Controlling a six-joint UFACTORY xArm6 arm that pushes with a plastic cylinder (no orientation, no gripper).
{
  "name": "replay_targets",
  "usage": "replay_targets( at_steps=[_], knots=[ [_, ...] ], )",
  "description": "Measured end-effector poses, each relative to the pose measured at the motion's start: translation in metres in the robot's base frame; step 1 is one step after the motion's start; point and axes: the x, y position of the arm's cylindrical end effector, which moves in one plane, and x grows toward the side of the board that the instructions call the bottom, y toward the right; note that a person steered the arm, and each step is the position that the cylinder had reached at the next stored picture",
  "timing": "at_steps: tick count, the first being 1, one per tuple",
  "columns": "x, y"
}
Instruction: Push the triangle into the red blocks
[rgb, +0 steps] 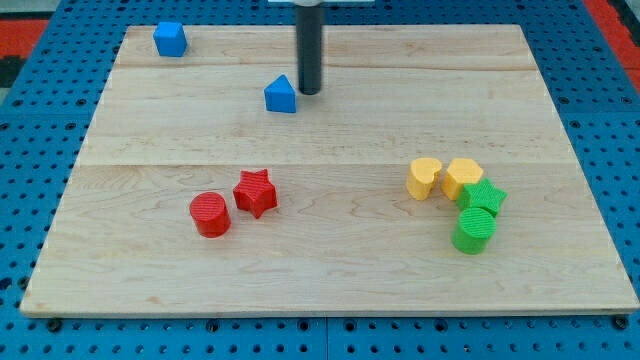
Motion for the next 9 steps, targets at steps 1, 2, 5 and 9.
replay_targets(
  at_steps=[1, 2, 5, 9],
  knots=[
    [-0.011, -0.023],
    [0.013, -0.035],
    [0.153, -0.077],
    [0.170, -0.037]
  ],
)
